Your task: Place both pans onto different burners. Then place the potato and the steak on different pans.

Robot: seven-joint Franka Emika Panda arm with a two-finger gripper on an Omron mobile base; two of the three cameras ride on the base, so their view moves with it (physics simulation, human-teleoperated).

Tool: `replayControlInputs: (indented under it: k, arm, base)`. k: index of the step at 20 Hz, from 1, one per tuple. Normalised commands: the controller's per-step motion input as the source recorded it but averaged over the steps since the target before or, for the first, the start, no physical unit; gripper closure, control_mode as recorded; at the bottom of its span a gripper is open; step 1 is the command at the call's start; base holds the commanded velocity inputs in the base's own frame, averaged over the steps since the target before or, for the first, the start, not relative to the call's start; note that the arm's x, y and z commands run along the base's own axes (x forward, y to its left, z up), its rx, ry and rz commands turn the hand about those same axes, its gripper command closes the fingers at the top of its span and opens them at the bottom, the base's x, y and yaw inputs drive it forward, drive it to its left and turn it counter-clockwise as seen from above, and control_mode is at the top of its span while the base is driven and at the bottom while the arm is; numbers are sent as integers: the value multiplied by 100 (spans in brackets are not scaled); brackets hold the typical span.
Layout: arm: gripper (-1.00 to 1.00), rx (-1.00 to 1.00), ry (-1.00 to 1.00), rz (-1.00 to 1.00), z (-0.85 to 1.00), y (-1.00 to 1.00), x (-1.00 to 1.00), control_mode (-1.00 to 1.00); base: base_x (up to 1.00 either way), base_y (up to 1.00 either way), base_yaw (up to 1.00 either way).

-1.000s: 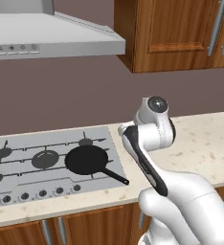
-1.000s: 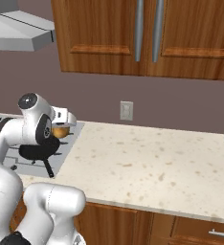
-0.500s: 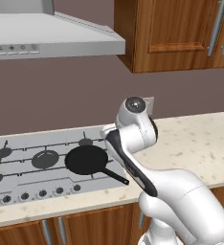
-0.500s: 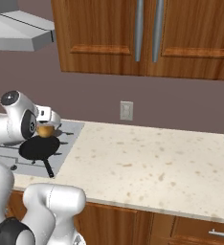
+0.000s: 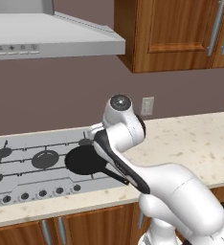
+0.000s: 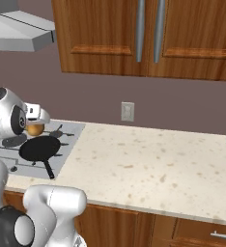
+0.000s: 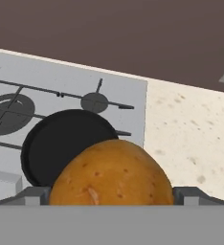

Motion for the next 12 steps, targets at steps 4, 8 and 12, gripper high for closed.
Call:
replayControlInputs:
  k: [4,8,12]
  arm:
    - [100,0,4,2,0,28,0,-100]
    - [100,3,5,3,-9,11,1,-100]
    - [100,3,0,3,-18,12,2,-100]
  base:
    - [0,0,0]
    - [0,0,0]
    - [0,0,0]
